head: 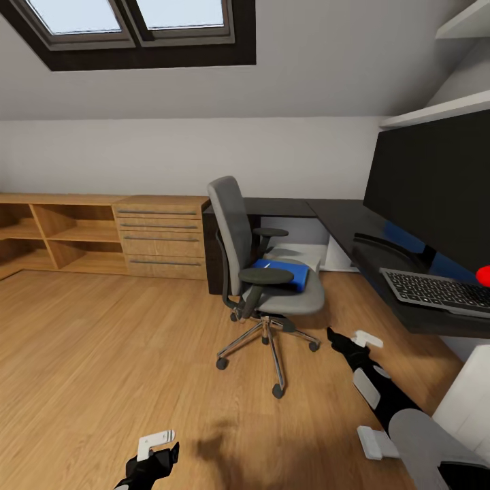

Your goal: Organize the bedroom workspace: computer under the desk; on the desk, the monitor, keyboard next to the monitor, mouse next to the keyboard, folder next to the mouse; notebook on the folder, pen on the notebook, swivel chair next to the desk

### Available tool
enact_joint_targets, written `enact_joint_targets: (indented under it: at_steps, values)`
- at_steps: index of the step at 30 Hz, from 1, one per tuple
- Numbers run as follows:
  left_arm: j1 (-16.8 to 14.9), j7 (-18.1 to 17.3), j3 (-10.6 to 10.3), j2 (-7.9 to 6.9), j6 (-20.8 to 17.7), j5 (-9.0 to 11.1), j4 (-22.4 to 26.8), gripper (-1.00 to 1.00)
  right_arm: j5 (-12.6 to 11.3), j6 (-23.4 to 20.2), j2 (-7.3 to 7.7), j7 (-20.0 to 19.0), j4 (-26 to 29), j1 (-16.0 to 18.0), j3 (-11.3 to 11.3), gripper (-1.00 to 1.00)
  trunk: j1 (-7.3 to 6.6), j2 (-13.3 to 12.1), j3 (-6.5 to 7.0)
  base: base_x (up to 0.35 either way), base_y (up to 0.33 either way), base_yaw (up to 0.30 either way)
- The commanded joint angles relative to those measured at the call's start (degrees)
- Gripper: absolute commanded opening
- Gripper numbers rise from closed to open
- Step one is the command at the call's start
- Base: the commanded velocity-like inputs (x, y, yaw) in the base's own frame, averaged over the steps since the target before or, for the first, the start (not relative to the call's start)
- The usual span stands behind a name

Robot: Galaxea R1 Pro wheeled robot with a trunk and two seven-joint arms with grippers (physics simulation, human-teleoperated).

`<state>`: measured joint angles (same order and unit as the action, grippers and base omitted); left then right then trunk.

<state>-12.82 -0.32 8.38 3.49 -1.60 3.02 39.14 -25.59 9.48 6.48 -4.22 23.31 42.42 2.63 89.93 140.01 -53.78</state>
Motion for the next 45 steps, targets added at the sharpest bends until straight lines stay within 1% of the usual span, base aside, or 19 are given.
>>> enact_joint_targets:
  at_steps: [1, 2, 4, 8, 12, 16, 25, 30, 34, 45]
  values:
    - [0.0, 0.0, 0.1, 0.04, -0.2, 0.3, 0.1, 1.00, -1.4, 0.1, 0.27, -0.9, -0.1, 0.1, 0.1, 1.00, -0.01, 0.0, -0.06, 0.000, 0.000, 0.000]
    - [0.0, 0.0, 0.1, 0.04, -0.2, 0.3, 0.1, 1.00, -2.7, -0.1, 0.70, -1.9, -0.2, 0.2, 0.1, 1.00, -0.01, 0.0, -0.06, 0.000, 0.000, 0.000]
    - [0.0, 0.0, 0.1, 0.03, -0.2, 0.3, 0.1, 1.00, -3.5, -0.2, 1.00, -3.0, -0.2, 0.3, 0.2, 1.00, -0.01, 0.0, -0.06, 0.000, 0.000, 0.000]
    - [0.0, 0.0, 0.1, 0.03, -0.2, 0.3, 0.1, 1.00, -4.3, -0.3, 1.31, -5.0, -0.3, 0.3, 0.2, 1.00, -0.01, 0.0, -0.06, 0.000, 0.000, 0.000]
    - [0.0, 0.0, 0.1, 0.03, -0.2, 0.3, 0.1, 1.00, -4.8, -0.3, 1.45, -6.1, -0.3, 0.3, 0.3, 1.00, -0.01, 0.0, -0.06, 0.013, 0.005, 0.000]
    - [0.0, -0.1, 0.1, 0.03, 0.1, 0.3, 0.1, 1.00, -4.9, -0.3, 1.48, -6.4, -0.3, 0.3, 0.4, 1.00, -0.01, 0.0, -0.06, 0.144, 0.076, 0.000]
    - [0.0, -0.1, 0.1, 0.03, 2.1, 0.3, -0.3, 1.00, -5.0, 0.3, 1.39, -6.6, -0.3, 0.3, 0.5, 1.00, -0.01, 0.0, -0.06, 0.172, 0.069, 0.000]
    - [0.0, -0.1, 0.0, 0.03, 2.4, 0.3, -2.2, 1.00, -5.0, 1.4, 1.31, -6.6, -0.3, 0.3, 0.5, 1.00, -0.01, 0.0, -0.06, 0.040, 0.013, 0.000]
    - [0.0, -0.1, 0.0, 0.03, 2.4, 0.2, -2.9, 1.00, -5.0, 2.7, 1.15, -6.6, -0.4, 0.3, 0.5, 1.00, -0.01, 0.0, -0.06, 0.012, 0.004, 0.000]
    - [0.0, -0.2, -0.1, 0.03, 2.6, 0.3, -3.2, 1.00, -5.0, 3.5, 1.21, -6.6, -0.4, 0.3, 0.5, 1.00, -0.01, 0.0, -0.06, 0.002, 0.001, -0.026]
